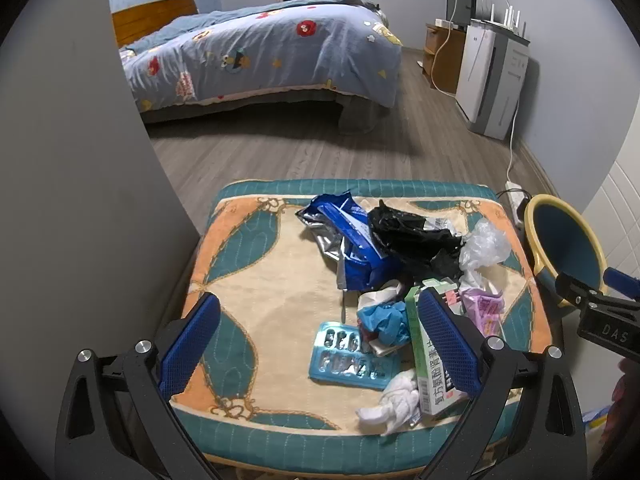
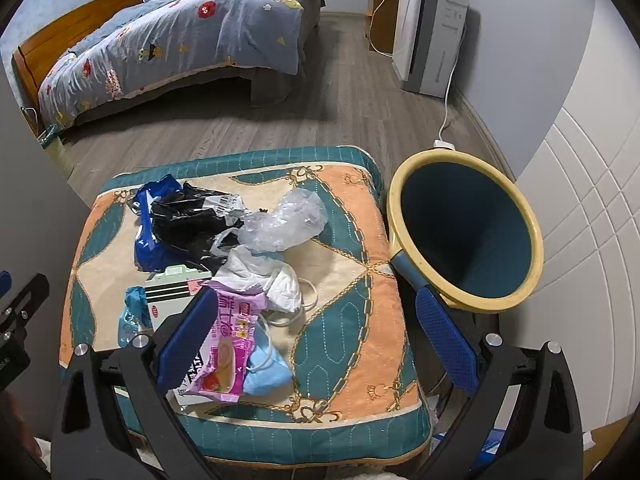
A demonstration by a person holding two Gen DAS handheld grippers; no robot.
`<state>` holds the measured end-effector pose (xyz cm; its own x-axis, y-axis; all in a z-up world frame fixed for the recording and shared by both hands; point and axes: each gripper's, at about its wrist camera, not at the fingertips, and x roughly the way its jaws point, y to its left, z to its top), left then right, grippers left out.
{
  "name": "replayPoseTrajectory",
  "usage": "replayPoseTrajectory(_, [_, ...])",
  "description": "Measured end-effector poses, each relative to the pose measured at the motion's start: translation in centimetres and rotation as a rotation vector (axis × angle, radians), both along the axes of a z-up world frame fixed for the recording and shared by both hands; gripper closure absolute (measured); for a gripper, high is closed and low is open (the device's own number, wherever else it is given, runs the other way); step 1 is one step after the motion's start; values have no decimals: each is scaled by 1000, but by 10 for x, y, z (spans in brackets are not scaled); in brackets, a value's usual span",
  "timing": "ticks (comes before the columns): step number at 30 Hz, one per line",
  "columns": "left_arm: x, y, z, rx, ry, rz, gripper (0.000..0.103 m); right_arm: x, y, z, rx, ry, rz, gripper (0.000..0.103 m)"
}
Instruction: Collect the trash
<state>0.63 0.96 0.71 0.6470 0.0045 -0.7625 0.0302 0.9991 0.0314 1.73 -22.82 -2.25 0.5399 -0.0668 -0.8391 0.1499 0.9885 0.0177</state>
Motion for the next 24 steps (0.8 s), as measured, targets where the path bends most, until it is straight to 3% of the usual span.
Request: replayPoseTrajectory(24, [-1,-1,2,8,-1,-3,5,-1,0,-2,1,3,-6,6])
